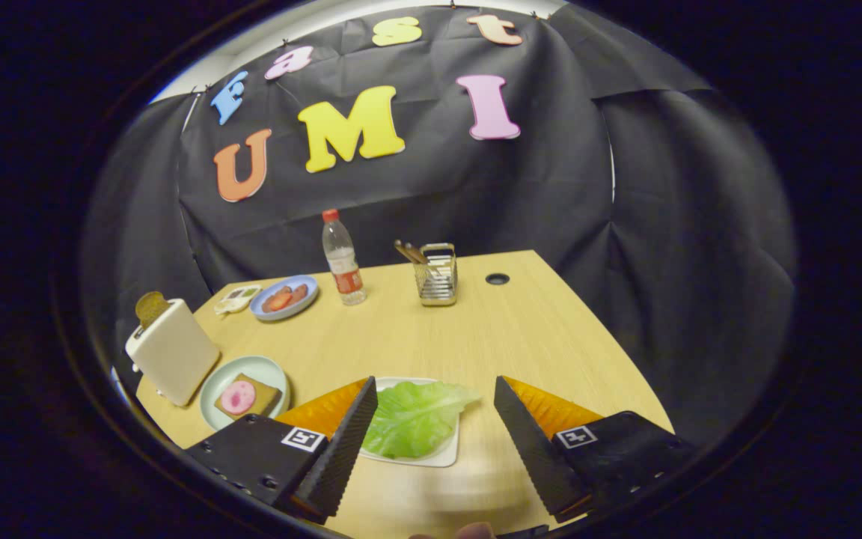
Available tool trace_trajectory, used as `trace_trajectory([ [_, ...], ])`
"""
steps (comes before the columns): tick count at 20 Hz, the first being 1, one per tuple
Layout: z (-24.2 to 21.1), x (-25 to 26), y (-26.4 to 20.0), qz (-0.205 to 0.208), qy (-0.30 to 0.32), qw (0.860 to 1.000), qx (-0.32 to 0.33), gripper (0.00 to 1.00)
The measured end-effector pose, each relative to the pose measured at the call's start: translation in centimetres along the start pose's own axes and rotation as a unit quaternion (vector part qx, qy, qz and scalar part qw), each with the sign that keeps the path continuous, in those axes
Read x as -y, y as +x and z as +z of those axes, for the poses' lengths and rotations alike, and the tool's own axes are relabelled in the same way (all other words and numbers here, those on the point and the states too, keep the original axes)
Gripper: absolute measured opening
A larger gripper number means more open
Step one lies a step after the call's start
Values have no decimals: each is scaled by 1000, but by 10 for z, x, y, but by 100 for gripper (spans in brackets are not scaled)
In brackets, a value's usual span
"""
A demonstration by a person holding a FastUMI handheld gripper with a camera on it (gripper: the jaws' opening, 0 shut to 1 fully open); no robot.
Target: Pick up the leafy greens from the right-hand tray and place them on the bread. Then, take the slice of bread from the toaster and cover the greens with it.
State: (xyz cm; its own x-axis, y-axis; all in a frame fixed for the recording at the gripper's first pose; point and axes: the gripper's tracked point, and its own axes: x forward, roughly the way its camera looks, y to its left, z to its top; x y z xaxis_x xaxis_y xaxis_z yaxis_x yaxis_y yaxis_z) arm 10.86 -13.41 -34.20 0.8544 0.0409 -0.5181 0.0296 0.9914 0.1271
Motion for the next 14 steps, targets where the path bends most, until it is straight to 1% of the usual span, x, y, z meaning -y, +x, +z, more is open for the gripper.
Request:
trace_trajectory([
  [3, -21, 15, 44, 5, 13, 999, -38, 96],
  [6, -39, 25, 75, 3, 11, 997, -71, 96],
  [8, -44, 26, 85, 7, 0, 997, -82, 95],
  [11, -47, 21, 92, 24, -8, 995, -94, 94],
  [13, -51, 17, 99, 32, -10, 994, -107, 87],
  [14, -51, 17, 99, 33, -14, 994, -105, 81],
])
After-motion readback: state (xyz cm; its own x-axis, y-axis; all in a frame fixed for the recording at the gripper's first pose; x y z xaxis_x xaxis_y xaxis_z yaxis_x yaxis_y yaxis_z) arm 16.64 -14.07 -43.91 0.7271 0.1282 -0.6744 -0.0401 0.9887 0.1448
